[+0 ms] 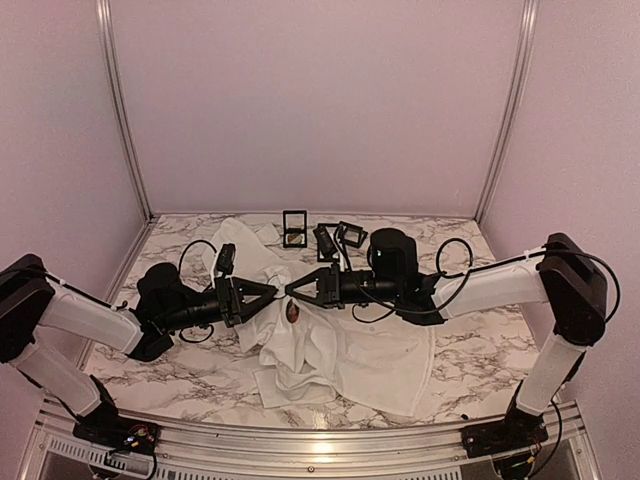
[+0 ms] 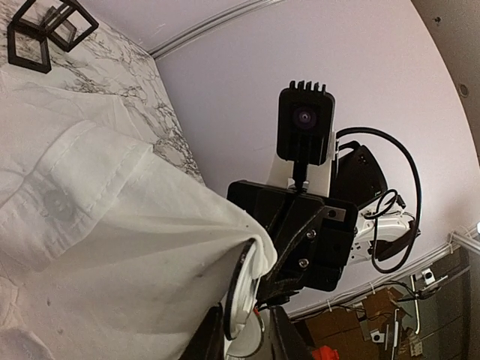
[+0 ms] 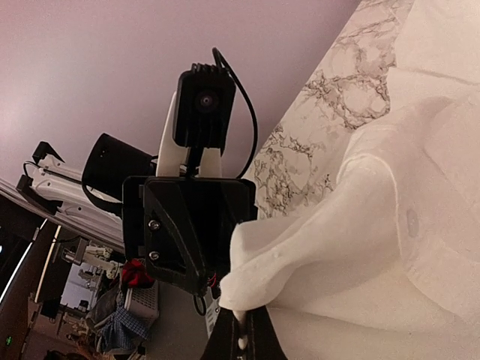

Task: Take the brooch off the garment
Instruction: Pass from the left arm to the right, then pass from the right arm to the left

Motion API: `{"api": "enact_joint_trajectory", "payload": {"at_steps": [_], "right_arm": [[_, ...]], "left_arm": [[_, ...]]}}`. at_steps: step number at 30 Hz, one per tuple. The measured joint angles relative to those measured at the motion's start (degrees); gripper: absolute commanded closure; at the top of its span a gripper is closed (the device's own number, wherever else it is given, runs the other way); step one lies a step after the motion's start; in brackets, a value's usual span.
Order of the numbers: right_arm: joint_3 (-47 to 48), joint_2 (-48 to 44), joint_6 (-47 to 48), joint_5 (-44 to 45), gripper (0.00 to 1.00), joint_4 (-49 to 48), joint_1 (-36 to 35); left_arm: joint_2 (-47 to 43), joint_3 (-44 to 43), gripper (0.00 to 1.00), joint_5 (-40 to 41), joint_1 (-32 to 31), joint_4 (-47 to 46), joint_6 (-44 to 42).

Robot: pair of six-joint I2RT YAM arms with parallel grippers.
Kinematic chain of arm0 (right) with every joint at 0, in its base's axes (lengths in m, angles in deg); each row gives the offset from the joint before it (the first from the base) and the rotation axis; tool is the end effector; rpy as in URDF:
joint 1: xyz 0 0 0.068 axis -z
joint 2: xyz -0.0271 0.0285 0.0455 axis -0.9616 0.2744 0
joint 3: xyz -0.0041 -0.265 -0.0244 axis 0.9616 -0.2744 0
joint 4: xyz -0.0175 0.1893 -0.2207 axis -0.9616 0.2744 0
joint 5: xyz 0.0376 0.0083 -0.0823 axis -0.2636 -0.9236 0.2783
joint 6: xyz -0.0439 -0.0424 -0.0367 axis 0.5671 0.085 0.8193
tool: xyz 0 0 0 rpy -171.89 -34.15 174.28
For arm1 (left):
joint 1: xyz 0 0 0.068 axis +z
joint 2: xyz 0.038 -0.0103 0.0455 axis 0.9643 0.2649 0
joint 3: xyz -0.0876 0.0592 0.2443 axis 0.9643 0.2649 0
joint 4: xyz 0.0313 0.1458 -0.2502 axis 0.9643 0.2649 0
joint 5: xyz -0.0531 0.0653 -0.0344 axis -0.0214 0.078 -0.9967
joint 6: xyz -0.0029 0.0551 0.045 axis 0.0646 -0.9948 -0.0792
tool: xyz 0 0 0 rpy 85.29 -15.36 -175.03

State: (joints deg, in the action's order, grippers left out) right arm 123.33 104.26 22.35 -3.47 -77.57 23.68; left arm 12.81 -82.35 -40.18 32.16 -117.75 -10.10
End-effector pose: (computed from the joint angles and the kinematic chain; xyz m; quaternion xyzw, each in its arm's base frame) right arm 0.2414 0.3444 0.1967 -0.1941 0.7281 0.6208 0.2165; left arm 0.2093 -0.2295 0.1639 0.0418 0.6913 -0.6670 0.2747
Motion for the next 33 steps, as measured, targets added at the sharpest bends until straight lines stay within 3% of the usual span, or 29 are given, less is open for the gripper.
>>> {"api": "enact_joint_trajectory", "payload": {"at_steps": [6, 12, 22, 33], "right_arm": [[0.0, 0.42, 1.36, -1.22, 1.0, 0.17, 0.0], [0.04, 0.42, 4.15, -3.91, 1.0, 2.08, 0.17], [1.46, 0.42, 8.5, -8.15, 1.0, 6.4, 0.33], [3.02, 0.42, 11.06, -9.49, 1.0, 9.88, 0.5]], "left_arm": [[-4.04, -0.46, 0.66, -0.68, 0.22, 7.17, -3.26], [-9.7, -2.54, 0.69, -4.2, 5.2, 18.18, -9.55], [-9.6, -12.59, 0.74, -14.12, 6.73, 37.03, -23.15], [-7.8, -15.65, 0.75, -18.25, 7.41, 50.27, -32.59]]}}
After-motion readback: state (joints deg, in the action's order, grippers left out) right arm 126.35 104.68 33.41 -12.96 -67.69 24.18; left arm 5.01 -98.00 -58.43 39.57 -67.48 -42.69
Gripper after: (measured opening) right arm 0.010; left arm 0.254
